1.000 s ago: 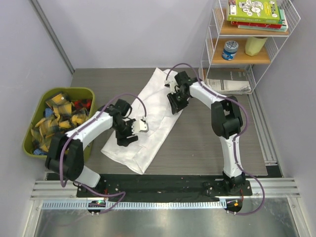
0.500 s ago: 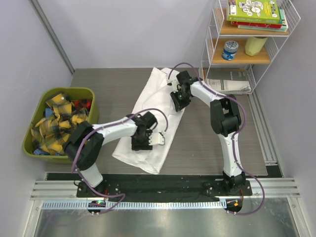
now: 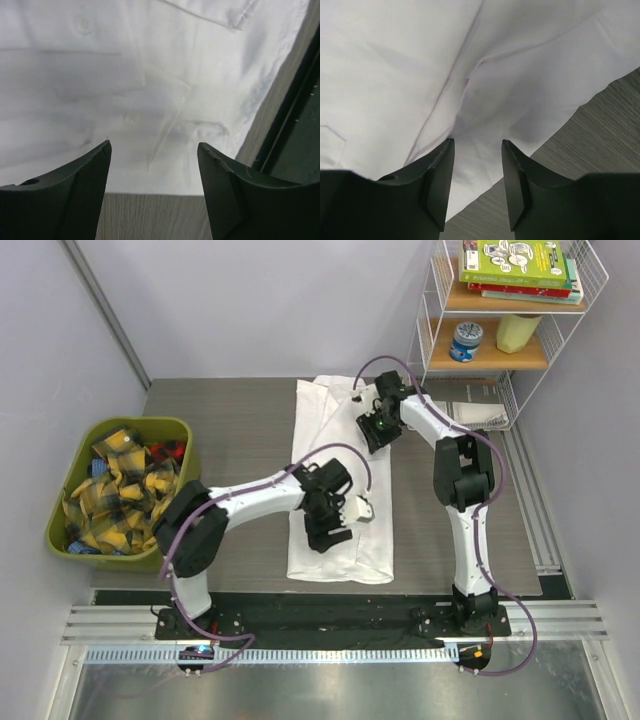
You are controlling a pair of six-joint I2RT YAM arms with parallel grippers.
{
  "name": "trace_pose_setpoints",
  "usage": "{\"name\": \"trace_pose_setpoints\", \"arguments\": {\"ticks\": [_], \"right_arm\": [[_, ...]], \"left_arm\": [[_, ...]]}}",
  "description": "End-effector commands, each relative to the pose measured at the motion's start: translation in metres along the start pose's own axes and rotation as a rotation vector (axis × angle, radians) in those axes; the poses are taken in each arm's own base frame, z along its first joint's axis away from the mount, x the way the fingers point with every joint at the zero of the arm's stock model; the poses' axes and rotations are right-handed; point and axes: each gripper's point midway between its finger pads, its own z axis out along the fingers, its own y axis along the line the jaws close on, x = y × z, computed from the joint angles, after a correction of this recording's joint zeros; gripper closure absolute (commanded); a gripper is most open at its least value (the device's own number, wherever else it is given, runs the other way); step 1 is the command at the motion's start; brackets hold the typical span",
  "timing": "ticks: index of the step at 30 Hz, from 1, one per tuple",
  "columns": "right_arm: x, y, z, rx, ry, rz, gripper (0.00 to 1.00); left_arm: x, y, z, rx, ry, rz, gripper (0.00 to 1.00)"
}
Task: Fold and stack the long sleeve shirts
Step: Fold the shirt
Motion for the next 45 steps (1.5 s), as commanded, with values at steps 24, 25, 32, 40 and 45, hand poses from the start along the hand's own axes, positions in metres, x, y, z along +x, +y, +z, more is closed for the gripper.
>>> {"name": "trace_pose_setpoints", "arguments": {"ticks": [24,25,32,40,45], "right_arm": [[0.010,0.003,0.012,-0.016,0.007,-0.002,0.51],[0.004,-0.001,0.015,-0.006,-0.002,-0.001,0.51],[-0.032,-0.011,-0.014,0.025,-0.092,-0.013,0.50],[-0.077,0.033,-0.189,-0.057,-0.404,-0.159,0.22],[-0.053,0.085,-0.253,-0.181,-0.566,-0.302,0.11]], "left_arm": [[0.028,0.216,-0.026,-0.216,-0.257,-0.593,0.46],[0.028,0.218,-0.027,-0.208,-0.256,-0.600,0.47],[0.025,0.238,-0.048,-0.233,-0.283,-0.588,0.44],[-0.023,0.149,-0.187,-0.217,-0.537,-0.265,0.19],[0.013,0.081,-0.188,-0.185,-0.488,0.002,0.12]]}}
